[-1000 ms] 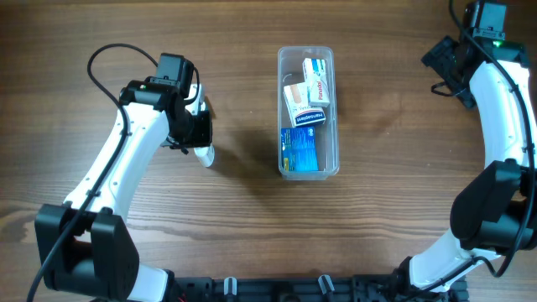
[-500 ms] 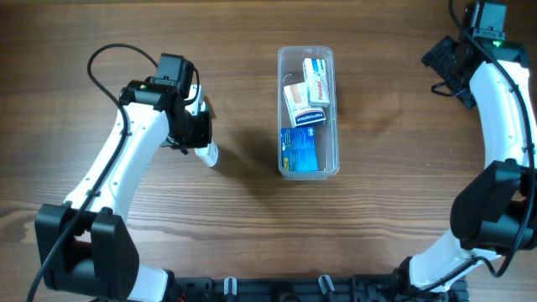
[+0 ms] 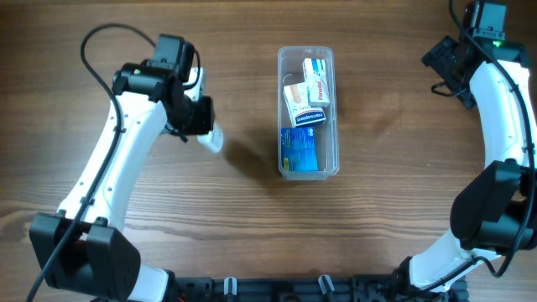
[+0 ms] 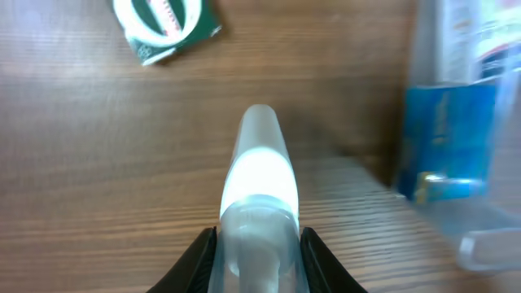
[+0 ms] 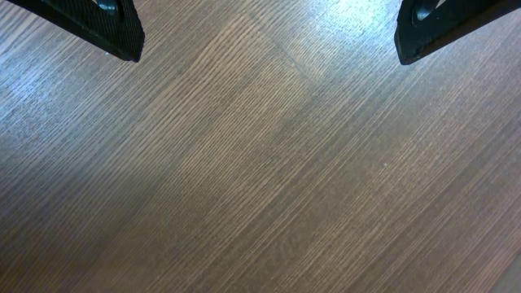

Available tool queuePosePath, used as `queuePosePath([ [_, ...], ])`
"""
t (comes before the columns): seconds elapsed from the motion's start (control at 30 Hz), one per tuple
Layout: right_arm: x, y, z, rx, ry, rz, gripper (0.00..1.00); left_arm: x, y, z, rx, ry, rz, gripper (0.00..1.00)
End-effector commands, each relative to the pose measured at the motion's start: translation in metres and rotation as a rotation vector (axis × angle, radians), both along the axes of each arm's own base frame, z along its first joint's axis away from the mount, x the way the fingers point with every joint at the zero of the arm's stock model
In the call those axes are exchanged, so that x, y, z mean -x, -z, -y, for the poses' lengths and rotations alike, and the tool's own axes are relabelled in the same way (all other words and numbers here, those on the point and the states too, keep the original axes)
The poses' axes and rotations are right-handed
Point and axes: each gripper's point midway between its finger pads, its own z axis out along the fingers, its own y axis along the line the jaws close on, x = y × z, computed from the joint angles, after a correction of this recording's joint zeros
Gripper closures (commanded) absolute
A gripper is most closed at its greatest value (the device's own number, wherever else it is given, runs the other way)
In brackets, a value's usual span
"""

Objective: Pack container
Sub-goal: 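Carry the white bottle into the clear container and release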

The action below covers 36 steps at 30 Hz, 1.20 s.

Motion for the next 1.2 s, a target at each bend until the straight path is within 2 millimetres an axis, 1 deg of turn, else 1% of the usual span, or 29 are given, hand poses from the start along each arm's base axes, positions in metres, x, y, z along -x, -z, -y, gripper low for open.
queuePosePath([
  [0.0, 0.000, 0.006, 0.004, 0.007, 0.022, -0.013, 0.00, -0.009, -0.037, 0.040, 0.133, 0.043, 0.065, 0.74],
  [0.07, 0.000, 0.006, 0.004, 0.007, 0.022, -0.013, 0.00, -0.011, -0.056, 0.060, 0.163, 0.058, 0.106, 0.74],
  [0.13, 0.000, 0.006, 0.004, 0.007, 0.022, -0.013, 0.00, -0.011, -0.069, 0.074, 0.179, 0.076, 0.133, 0.75],
  [0.2, 0.000, 0.007, 0.004, 0.007, 0.023, -0.014, 0.00, -0.009, -0.087, 0.095, 0.216, 0.077, 0.165, 0.75],
  [0.23, 0.000, 0.006, 0.004, 0.007, 0.022, -0.013, 0.00, -0.008, -0.093, 0.102, 0.229, 0.079, 0.174, 0.76],
  [0.3, 0.000, 0.006, 0.004, 0.007, 0.022, -0.013, 0.00, -0.006, -0.101, 0.117, 0.258, 0.075, 0.188, 0.76],
  [0.4, 0.000, 0.006, 0.004, 0.007, 0.022, -0.013, 0.00, -0.001, -0.107, 0.145, 0.306, 0.080, 0.205, 0.75],
  [0.43, 0.000, 0.006, 0.004, 0.007, 0.022, -0.013, 0.00, 0.002, -0.110, 0.157, 0.324, 0.089, 0.214, 0.75],
  [0.47, 0.000, 0.006, 0.004, 0.007, 0.023, -0.013, 0.00, 0.003, -0.113, 0.164, 0.338, 0.094, 0.224, 0.75],
  [0.53, 0.000, 0.006, 0.004, 0.007, 0.022, -0.013, 0.00, 0.002, -0.114, 0.173, 0.337, 0.071, 0.246, 0.75],
  [0.6, 0.000, 0.006, 0.004, 0.007, 0.022, -0.013, 0.00, 0.003, -0.111, 0.178, 0.323, 0.062, 0.250, 0.75],
  [0.7, 0.000, 0.006, 0.004, 0.007, 0.022, -0.013, 0.00, 0.004, -0.102, 0.191, 0.325, 0.067, 0.231, 0.75],
  [0.77, 0.000, 0.006, 0.004, 0.007, 0.023, -0.013, 0.00, 0.004, -0.091, 0.199, 0.316, 0.067, 0.206, 0.75],
  [0.8, 0.000, 0.006, 0.004, 0.007, 0.023, -0.013, 0.00, 0.002, -0.081, 0.203, 0.311, 0.049, 0.183, 0.75],
  [0.87, 0.000, 0.006, 0.004, 0.007, 0.023, -0.013, 0.00, 0.000, -0.070, 0.205, 0.298, 0.039, 0.160, 0.75],
  [0.9, 0.000, 0.007, 0.004, 0.007, 0.022, -0.014, 0.00, -0.002, -0.058, 0.207, 0.284, 0.029, 0.134, 0.75],
  [0.93, 0.000, 0.006, 0.004, 0.007, 0.022, -0.013, 0.00, -0.004, -0.051, 0.208, 0.274, 0.027, 0.120, 0.75],
  [1.03, 0.000, 0.006, 0.004, 0.007, 0.023, -0.013, 0.00, -0.005, -0.034, 0.214, 0.269, 0.020, 0.077, 0.75],
  [1.07, 0.000, 0.006, 0.004, 0.007, 0.022, -0.013, 0.00, -0.005, -0.031, 0.216, 0.269, 0.011, 0.070, 0.75],
  [1.17, 0.000, 0.007, 0.004, 0.007, 0.022, -0.014, 0.00, 0.000, -0.018, 0.225, 0.254, 0.018, 0.042, 0.75],
])
